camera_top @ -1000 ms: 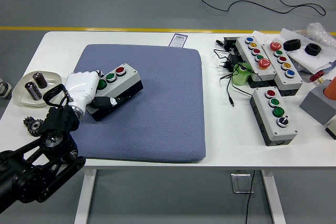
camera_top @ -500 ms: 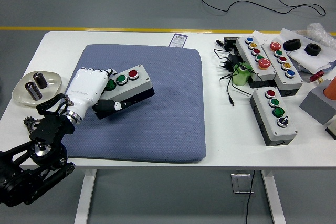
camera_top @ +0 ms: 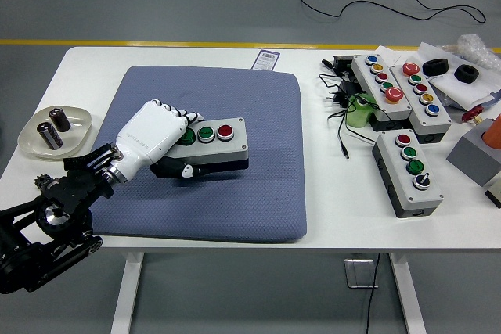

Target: Pick up the button,place it on the desk,press the button,press the button

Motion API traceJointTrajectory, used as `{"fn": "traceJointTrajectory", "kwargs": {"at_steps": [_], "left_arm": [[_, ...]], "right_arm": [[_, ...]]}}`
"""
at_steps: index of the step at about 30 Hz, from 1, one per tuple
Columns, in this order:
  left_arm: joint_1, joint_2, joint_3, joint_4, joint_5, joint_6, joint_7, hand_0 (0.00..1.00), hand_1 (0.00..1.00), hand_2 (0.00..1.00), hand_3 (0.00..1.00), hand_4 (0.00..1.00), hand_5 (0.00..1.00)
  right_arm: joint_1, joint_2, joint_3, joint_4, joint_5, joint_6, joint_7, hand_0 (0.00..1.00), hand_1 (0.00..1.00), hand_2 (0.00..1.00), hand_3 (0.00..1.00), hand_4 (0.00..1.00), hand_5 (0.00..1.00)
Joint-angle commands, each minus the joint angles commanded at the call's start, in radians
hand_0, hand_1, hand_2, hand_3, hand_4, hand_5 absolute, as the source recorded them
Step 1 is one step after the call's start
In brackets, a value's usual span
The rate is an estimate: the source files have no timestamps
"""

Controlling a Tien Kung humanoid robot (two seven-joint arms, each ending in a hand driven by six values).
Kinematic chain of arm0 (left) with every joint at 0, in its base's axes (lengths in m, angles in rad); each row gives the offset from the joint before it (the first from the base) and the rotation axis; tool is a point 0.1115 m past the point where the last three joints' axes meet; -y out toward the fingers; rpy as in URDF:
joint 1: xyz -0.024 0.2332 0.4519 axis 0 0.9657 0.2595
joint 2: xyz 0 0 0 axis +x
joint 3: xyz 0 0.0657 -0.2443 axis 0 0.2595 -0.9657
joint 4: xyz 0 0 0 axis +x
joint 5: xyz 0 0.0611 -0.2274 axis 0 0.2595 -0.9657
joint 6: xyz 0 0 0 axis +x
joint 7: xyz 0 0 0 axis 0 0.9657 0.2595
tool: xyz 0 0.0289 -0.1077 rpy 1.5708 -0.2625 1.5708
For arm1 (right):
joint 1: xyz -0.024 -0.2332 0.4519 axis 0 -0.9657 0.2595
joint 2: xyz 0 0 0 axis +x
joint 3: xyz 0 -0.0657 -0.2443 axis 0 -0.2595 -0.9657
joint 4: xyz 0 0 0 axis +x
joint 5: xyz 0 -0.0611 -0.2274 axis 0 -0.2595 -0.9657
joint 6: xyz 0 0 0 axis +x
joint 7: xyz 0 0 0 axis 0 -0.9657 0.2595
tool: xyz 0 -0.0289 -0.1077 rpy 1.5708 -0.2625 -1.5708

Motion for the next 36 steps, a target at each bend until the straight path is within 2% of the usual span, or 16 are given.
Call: {"fn": "traceJointTrajectory", "kwargs": {"at_steps": [6, 9, 10, 15, 16, 21, 22, 27, 28, 33, 34, 36], "left_arm": [[-0.016, -0.005, 0.013, 0.018, 0.0, -0.015, -0.05, 0.031, 0.002, 0.031, 0.23, 0.287, 0.002], [-0.023, -0.009, 0.012, 0.032, 0.0, -0.04, -0.09, 0.031, 0.002, 0.031, 0.23, 0.287, 0.002], [-0.025, -0.01, 0.013, 0.035, 0.0, -0.044, -0.095, 0.11, 0.012, 0.103, 0.284, 0.301, 0.002], [-0.026, -0.013, 0.002, 0.046, 0.0, -0.092, -0.101, 0.11, 0.012, 0.103, 0.284, 0.301, 0.002], [-0.025, -0.013, -0.002, 0.046, 0.0, -0.105, -0.097, 0.241, 0.219, 0.272, 0.453, 0.432, 0.002], [-0.016, -0.01, -0.029, 0.032, 0.0, -0.157, -0.077, 0.241, 0.219, 0.272, 0.453, 0.432, 0.002], [-0.013, -0.009, -0.036, 0.026, 0.0, -0.166, -0.078, 0.496, 0.513, 0.639, 0.774, 0.582, 0.002], [-0.007, -0.009, -0.067, 0.009, 0.0, -0.231, -0.096, 0.496, 0.513, 0.639, 0.774, 0.582, 0.002], [-0.006, -0.009, -0.071, 0.008, 0.0, -0.242, -0.101, 0.689, 0.819, 0.934, 0.966, 0.663, 0.021], [0.004, -0.004, -0.091, -0.003, 0.0, -0.299, -0.103, 0.689, 0.819, 0.934, 0.966, 0.663, 0.021], [0.008, -0.002, -0.099, -0.01, 0.0, -0.315, -0.101, 0.991, 0.998, 0.998, 0.998, 0.658, 0.006], [0.019, 0.0, -0.124, -0.032, 0.0, -0.354, -0.103, 0.991, 0.998, 0.998, 0.998, 0.658, 0.006]], "right_arm": [[0.001, 0.001, 0.0, 0.0, -0.003, 0.0, -0.001, 0.653, 0.652, 0.679, 0.595, 0.437, 0.295], [0.001, 0.001, 0.0, 0.0, -0.004, 0.001, -0.001, 0.653, 0.652, 0.679, 0.595, 0.437, 0.295], [0.002, 0.001, 0.0, 0.0, -0.004, 0.001, -0.001, 0.653, 0.652, 0.678, 0.595, 0.436, 0.295], [0.004, 0.0, -0.003, 0.0, -0.003, 0.001, 0.0, 0.653, 0.652, 0.678, 0.595, 0.436, 0.295], [0.005, 0.0, -0.003, 0.0, -0.002, 0.0, 0.0, 0.653, 0.652, 0.678, 0.595, 0.436, 0.295], [0.006, 0.0, -0.005, 0.0, 0.002, 0.0, 0.001, 0.653, 0.652, 0.678, 0.595, 0.436, 0.295], [0.006, 0.0, -0.005, 0.0, 0.001, 0.0, 0.001, 0.653, 0.653, 0.679, 0.595, 0.436, 0.295], [0.005, 0.0, -0.003, 0.0, -0.004, 0.001, 0.001, 0.653, 0.653, 0.679, 0.595, 0.436, 0.295], [0.005, 0.0, -0.002, 0.0, -0.005, 0.001, 0.001, 0.653, 0.654, 0.679, 0.595, 0.436, 0.294], [0.005, 0.0, -0.001, 0.0, -0.005, 0.001, 0.001, 0.653, 0.654, 0.679, 0.595, 0.436, 0.294], [0.005, 0.0, 0.0, 0.0, -0.005, 0.001, 0.001, 0.653, 0.655, 0.678, 0.595, 0.436, 0.293], [0.005, 0.001, 0.001, 0.0, -0.005, 0.001, 0.001, 0.653, 0.655, 0.678, 0.595, 0.436, 0.293]]}}
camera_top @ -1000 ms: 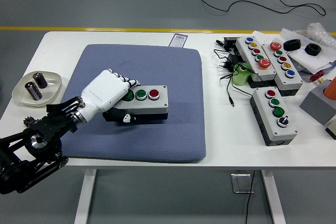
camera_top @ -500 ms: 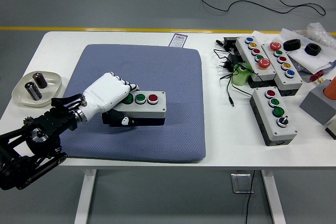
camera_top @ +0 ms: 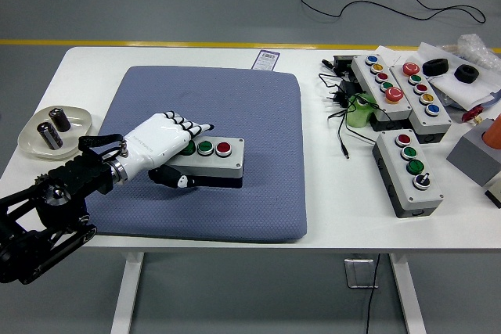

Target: Pick up the button,place it on the desk,press the button,press the button

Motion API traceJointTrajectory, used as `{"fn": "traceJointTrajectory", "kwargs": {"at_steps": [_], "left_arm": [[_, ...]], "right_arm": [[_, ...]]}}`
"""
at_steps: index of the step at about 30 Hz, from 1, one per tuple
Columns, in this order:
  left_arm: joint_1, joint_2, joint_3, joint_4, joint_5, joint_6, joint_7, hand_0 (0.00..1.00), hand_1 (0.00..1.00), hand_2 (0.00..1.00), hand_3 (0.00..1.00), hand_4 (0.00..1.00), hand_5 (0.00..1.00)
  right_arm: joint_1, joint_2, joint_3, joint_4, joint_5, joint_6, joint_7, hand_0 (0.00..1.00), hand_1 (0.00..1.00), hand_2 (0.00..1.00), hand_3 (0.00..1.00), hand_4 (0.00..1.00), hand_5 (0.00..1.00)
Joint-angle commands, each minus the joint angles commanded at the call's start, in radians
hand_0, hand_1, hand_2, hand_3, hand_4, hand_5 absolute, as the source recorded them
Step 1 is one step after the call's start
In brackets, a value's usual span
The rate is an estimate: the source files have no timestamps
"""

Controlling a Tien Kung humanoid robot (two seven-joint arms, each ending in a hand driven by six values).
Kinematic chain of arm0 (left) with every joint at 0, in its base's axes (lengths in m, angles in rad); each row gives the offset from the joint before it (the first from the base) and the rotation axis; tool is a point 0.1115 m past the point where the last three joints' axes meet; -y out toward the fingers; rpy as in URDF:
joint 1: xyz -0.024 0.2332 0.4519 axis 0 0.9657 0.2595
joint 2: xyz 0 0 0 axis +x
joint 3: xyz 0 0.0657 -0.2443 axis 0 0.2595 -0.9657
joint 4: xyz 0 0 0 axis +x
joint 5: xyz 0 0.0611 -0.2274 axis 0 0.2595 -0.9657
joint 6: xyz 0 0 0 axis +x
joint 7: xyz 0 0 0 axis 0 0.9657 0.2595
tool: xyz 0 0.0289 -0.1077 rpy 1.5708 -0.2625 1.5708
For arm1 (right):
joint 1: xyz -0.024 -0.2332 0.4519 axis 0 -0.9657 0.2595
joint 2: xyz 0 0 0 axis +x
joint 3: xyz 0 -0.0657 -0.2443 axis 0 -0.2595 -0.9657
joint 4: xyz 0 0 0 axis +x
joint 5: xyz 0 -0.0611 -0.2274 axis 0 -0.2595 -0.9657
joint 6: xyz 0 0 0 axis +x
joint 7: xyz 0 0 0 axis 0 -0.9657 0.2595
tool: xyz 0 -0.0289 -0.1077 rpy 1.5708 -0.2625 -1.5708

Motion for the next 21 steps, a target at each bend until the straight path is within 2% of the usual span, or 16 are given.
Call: {"fn": "traceJointTrajectory", "kwargs": {"at_steps": [3, 4, 6, 9, 10, 15, 16, 19, 21], "left_arm": [[0.039, 0.007, -0.073, -0.066, 0.0, -0.071, -0.01, 0.991, 0.998, 0.998, 0.998, 0.658, 0.006], [0.056, 0.012, -0.1, -0.092, 0.0, -0.092, -0.017, 0.998, 0.998, 0.998, 0.998, 0.715, 0.064], [0.086, 0.023, -0.162, -0.161, 0.0, -0.138, -0.027, 0.998, 0.998, 0.998, 0.998, 0.715, 0.064], [0.127, 0.036, -0.246, -0.266, -0.001, -0.162, -0.027, 0.998, 0.998, 0.998, 0.998, 0.715, 0.064], [0.134, 0.038, -0.266, -0.292, -0.006, -0.166, -0.026, 0.998, 0.998, 0.998, 0.998, 0.883, 0.389], [0.166, 0.05, -0.358, -0.423, -0.11, -0.169, 0.003, 0.998, 0.998, 0.998, 0.998, 0.883, 0.389], [0.168, 0.052, -0.364, -0.437, -0.131, -0.166, 0.01, 0.743, 0.823, 0.886, 0.987, 0.842, 0.699], [0.17, 0.056, -0.369, -0.483, -0.214, -0.137, 0.072, 0.743, 0.823, 0.886, 0.987, 0.842, 0.699], [0.169, 0.056, -0.368, -0.498, -0.275, -0.139, 0.112, 0.743, 0.823, 0.886, 0.987, 0.842, 0.699]], "right_arm": [[0.0, 0.0, 0.001, 0.0, -0.002, 0.0, 0.0, 0.653, 0.655, 0.678, 0.595, 0.436, 0.293], [0.0, 0.0, 0.001, 0.0, 0.0, 0.0, 0.001, 0.652, 0.655, 0.677, 0.595, 0.436, 0.292], [-0.001, 0.0, 0.003, 0.0, 0.001, 0.0, 0.001, 0.652, 0.655, 0.677, 0.595, 0.436, 0.292], [-0.001, 0.0, 0.005, 0.0, -0.002, 0.001, 0.001, 0.652, 0.655, 0.677, 0.595, 0.436, 0.292], [-0.001, 0.0, 0.005, 0.0, -0.003, 0.001, 0.001, 0.653, 0.654, 0.678, 0.595, 0.436, 0.291], [-0.003, 0.0, 0.007, 0.0, -0.006, 0.002, 0.0, 0.653, 0.654, 0.678, 0.595, 0.436, 0.291], [-0.003, 0.0, 0.007, 0.0, -0.006, 0.002, 0.0, 0.652, 0.653, 0.678, 0.594, 0.436, 0.291], [-0.003, 0.0, 0.006, 0.0, -0.006, 0.002, -0.001, 0.652, 0.653, 0.678, 0.594, 0.436, 0.291], [-0.003, -0.001, 0.006, 0.0, -0.005, 0.002, -0.001, 0.652, 0.653, 0.678, 0.594, 0.436, 0.291]]}}
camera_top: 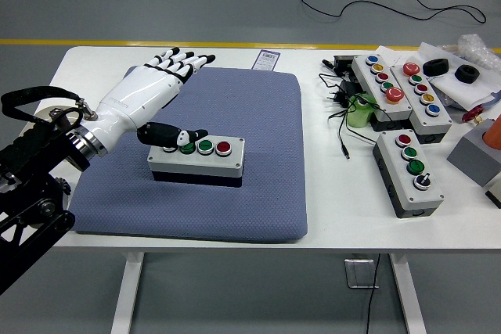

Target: Pick up the button,place it on the desk,press the button,press the button

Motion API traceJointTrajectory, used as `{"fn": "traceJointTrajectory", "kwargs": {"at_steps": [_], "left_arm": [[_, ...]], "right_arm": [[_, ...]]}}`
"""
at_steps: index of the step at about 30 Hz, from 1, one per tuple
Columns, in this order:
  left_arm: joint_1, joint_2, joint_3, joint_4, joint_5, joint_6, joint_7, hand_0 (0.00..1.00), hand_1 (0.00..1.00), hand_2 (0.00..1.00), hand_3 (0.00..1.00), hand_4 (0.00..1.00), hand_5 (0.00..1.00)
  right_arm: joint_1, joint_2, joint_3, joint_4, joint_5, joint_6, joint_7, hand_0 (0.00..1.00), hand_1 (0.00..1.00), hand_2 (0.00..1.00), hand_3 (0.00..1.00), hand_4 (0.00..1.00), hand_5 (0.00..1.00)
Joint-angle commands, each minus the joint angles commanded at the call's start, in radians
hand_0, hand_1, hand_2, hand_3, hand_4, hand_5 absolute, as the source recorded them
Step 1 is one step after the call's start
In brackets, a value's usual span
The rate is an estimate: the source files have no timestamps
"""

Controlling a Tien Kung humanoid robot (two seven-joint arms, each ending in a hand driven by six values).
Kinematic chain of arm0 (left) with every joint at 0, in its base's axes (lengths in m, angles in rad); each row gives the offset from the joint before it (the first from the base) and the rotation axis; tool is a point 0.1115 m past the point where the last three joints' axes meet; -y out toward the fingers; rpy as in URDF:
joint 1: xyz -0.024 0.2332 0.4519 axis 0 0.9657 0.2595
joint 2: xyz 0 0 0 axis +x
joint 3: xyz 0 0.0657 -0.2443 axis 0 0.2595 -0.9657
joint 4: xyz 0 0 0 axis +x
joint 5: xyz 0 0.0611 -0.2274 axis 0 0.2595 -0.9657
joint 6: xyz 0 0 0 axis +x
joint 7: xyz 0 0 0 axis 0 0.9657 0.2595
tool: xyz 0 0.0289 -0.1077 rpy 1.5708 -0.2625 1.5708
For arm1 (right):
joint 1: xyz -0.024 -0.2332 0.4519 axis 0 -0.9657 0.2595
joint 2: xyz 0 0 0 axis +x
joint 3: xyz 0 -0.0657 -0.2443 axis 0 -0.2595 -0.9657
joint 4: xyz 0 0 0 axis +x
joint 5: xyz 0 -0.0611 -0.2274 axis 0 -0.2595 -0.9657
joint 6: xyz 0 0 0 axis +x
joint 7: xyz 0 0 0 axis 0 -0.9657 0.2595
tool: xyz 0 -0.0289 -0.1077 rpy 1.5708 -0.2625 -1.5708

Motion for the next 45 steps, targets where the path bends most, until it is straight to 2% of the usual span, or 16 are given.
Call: {"fn": "traceJointTrajectory", "kwargs": {"at_steps": [1, 4, 6, 7, 15, 20, 25, 32, 41, 45], "left_arm": [[-0.002, 0.001, 0.012, -0.012, -0.041, -0.014, 0.038, 0.104, 0.002, 0.011, 0.633, 0.585, 0.998], [-0.002, -0.004, 0.029, -0.026, -0.141, -0.014, 0.129, 0.104, 0.002, 0.011, 0.633, 0.585, 0.998], [-0.004, -0.009, 0.032, -0.03, -0.162, -0.019, 0.168, 0.104, 0.002, 0.011, 0.633, 0.585, 0.998], [-0.006, -0.011, 0.034, -0.03, -0.167, -0.027, 0.182, 0.021, 0.002, 0.002, 0.619, 0.548, 0.998], [-0.009, -0.011, 0.053, -0.021, -0.174, -0.118, 0.24, 0.002, 0.002, 0.002, 0.626, 0.544, 0.998], [-0.009, -0.008, 0.069, -0.02, -0.159, -0.198, 0.294, 0.002, 0.002, 0.002, 0.639, 0.55, 0.998], [-0.013, -0.008, 0.084, -0.02, -0.15, -0.223, 0.311, 0.002, 0.002, 0.002, 0.658, 0.553, 0.998], [-0.02, -0.016, 0.12, 0.002, -0.153, -0.204, 0.315, 0.002, 0.002, 0.002, 0.661, 0.554, 0.998], [-0.042, -0.064, 0.148, 0.045, -0.122, -0.194, 0.318, 0.002, 0.002, 0.002, 0.667, 0.561, 0.998], [-0.047, -0.07, 0.156, 0.063, -0.116, -0.205, 0.321, 0.002, 0.002, 0.002, 0.671, 0.559, 0.993]], "right_arm": [[0.0, 0.0, 0.001, 0.0, 0.0, 0.0, 0.0, 0.652, 0.653, 0.677, 0.594, 0.435, 0.291], [0.001, 0.001, 0.0, 0.0, 0.002, -0.001, 0.001, 0.652, 0.653, 0.677, 0.594, 0.435, 0.291], [0.0, 0.001, 0.0, 0.0, 0.003, -0.001, 0.0, 0.652, 0.653, 0.677, 0.594, 0.435, 0.291], [0.001, 0.001, 0.001, 0.0, 0.002, -0.001, 0.0, 0.652, 0.653, 0.678, 0.594, 0.436, 0.291], [0.001, 0.001, 0.0, 0.0, 0.001, -0.001, 0.0, 0.652, 0.653, 0.677, 0.595, 0.436, 0.291], [0.001, 0.001, -0.001, 0.0, 0.002, -0.001, 0.0, 0.652, 0.653, 0.678, 0.595, 0.435, 0.291], [0.0, 0.0, -0.002, 0.0, 0.002, 0.0, 0.0, 0.652, 0.653, 0.678, 0.595, 0.435, 0.291], [0.001, 0.0, -0.004, 0.0, 0.006, -0.001, 0.0, 0.652, 0.655, 0.677, 0.595, 0.436, 0.291], [0.001, 0.002, -0.002, 0.0, 0.002, 0.0, -0.001, 0.652, 0.654, 0.677, 0.595, 0.436, 0.291], [0.001, 0.002, -0.003, 0.0, 0.003, 0.0, -0.001, 0.652, 0.654, 0.677, 0.595, 0.435, 0.291]]}}
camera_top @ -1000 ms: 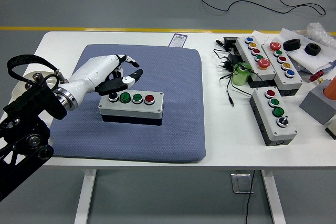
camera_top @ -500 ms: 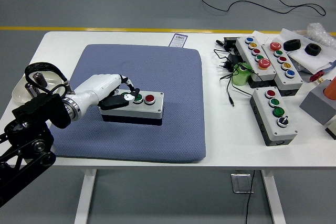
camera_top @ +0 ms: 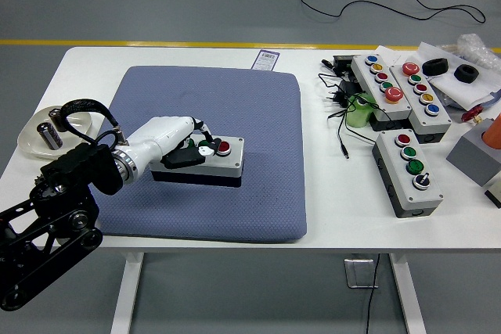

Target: Pick up the button,place it on the desk,press the button,press the button

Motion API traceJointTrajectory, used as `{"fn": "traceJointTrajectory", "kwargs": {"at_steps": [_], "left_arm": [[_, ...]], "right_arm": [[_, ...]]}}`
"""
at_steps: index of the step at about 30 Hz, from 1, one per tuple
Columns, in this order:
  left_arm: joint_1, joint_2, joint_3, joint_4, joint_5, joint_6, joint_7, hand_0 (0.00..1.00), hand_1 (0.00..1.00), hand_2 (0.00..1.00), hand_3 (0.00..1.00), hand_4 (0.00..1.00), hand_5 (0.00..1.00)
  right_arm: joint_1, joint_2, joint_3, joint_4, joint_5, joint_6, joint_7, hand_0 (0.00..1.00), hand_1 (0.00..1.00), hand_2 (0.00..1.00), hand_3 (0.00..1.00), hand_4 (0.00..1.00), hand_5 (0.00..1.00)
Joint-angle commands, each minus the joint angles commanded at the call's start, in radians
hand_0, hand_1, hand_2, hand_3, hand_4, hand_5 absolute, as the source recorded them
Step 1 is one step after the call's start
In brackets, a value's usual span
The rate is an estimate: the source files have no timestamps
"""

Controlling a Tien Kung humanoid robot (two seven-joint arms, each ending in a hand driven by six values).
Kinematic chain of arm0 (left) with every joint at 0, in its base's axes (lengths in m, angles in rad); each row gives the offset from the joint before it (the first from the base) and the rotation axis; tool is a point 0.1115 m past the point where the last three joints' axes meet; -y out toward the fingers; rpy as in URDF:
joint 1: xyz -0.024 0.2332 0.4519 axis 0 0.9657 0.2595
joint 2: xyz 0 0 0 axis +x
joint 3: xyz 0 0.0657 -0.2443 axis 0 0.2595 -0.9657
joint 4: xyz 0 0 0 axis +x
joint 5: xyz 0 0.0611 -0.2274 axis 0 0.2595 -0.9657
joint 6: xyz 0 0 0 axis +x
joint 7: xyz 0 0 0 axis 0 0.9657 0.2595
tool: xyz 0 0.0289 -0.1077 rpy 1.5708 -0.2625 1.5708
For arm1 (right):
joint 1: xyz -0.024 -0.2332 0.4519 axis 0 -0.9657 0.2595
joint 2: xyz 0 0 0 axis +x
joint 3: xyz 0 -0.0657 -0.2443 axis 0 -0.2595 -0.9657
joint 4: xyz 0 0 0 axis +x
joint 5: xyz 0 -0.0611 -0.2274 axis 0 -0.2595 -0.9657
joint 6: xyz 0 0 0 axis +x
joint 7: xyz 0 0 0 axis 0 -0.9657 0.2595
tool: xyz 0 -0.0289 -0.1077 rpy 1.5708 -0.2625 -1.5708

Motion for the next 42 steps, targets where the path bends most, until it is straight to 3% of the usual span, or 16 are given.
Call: {"fn": "traceJointTrajectory", "kwargs": {"at_steps": [10, 15, 18, 28, 42], "left_arm": [[-0.004, 0.0, 0.01, 0.049, 0.034, -0.017, 0.007, 0.002, 0.002, 0.002, 0.676, 0.561, 0.976], [0.0, 0.006, 0.017, 0.049, 0.036, -0.075, 0.017, 0.002, 0.002, 0.002, 0.676, 0.561, 0.976], [0.0, 0.008, 0.022, 0.048, 0.038, -0.086, 0.02, 0.002, 0.002, 0.002, 0.673, 0.561, 0.975], [-0.012, -0.012, 0.006, 0.028, 0.037, -0.019, 0.001, 0.002, 0.002, 0.002, 0.682, 0.561, 0.984], [-0.035, -0.053, 0.038, 0.05, 0.025, -0.014, -0.003, 0.002, 0.002, 0.002, 0.685, 0.559, 0.991]], "right_arm": [[-0.001, -0.001, -0.004, 0.0, 0.003, 0.0, 0.002, 0.652, 0.654, 0.677, 0.594, 0.436, 0.291], [0.0, -0.001, -0.004, 0.0, 0.004, 0.0, 0.002, 0.652, 0.654, 0.677, 0.594, 0.436, 0.291], [0.0, -0.001, -0.004, 0.0, 0.003, 0.0, 0.001, 0.653, 0.654, 0.677, 0.594, 0.435, 0.291], [0.001, -0.001, -0.004, 0.0, 0.001, 0.001, 0.0, 0.653, 0.653, 0.677, 0.594, 0.436, 0.292], [0.001, -0.001, -0.009, 0.0, 0.003, 0.0, 0.001, 0.653, 0.654, 0.677, 0.594, 0.435, 0.291]]}}
